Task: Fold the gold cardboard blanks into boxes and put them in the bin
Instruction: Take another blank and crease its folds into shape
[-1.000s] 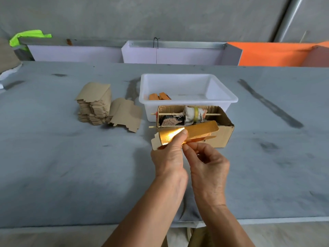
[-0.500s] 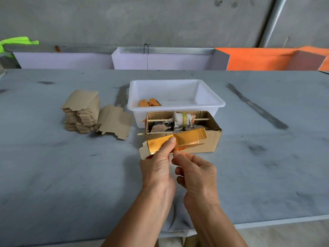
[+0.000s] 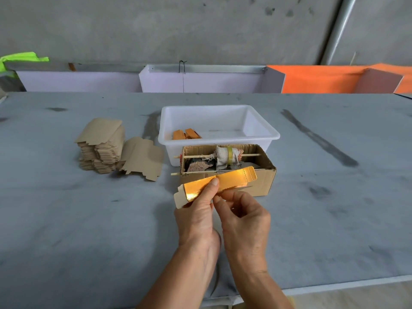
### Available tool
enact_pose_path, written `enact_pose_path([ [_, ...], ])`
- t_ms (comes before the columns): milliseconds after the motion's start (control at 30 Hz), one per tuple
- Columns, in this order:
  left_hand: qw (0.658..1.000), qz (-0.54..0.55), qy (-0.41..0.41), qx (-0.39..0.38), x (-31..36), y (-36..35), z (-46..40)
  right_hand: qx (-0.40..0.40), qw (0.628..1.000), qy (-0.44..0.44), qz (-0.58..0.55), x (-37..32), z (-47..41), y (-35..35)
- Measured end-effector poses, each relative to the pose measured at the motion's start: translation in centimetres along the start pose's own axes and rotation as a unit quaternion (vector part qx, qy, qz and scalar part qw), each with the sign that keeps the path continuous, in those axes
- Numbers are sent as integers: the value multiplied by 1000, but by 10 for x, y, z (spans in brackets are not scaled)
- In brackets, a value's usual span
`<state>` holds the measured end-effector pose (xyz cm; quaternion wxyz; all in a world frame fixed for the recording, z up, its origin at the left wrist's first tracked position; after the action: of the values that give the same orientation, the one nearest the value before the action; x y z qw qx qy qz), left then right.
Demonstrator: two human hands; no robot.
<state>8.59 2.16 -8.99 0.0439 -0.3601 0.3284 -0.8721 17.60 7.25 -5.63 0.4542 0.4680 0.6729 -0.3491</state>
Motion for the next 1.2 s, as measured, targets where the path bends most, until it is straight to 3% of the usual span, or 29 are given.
enact_pose_path([
  [233, 1000, 1, 20, 14, -3, 5, -4, -26, 999, -25, -26, 1, 0, -5],
  [400, 998, 15, 58, 10, -4, 6, -8, 23, 987, -127, -92, 15, 5, 5],
  [600, 997, -4, 71, 21, -9, 8, -6, -17, 974, -185, -127, 13, 0, 5],
  [833, 993, 10, 113, -19, -2, 21, -4, -40, 958, -247, -141, 21, -9, 19],
  [933, 991, -92, 96, -33, 16, 27, -10, -66, 962, -241, -111, 17, -16, 26],
  [1067, 934, -327, 61, -132, 26, 6, -7, -126, 966, -219, -57, 8, -21, 26],
  [1200, 911, -367, 60, -179, 21, -5, -2, -155, 963, -216, -41, 4, -19, 22],
])
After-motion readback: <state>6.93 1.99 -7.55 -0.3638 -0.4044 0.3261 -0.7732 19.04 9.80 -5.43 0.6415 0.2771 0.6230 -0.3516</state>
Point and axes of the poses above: each hand's wrist, its own z-axis away from the middle knuckle, its own y-axis out of the back of the hand, x = y × z, the point moved 8 cm from there along -z, towards the middle knuckle, and after that the axes turned 10 degrees about y, right-handed, at the moved point
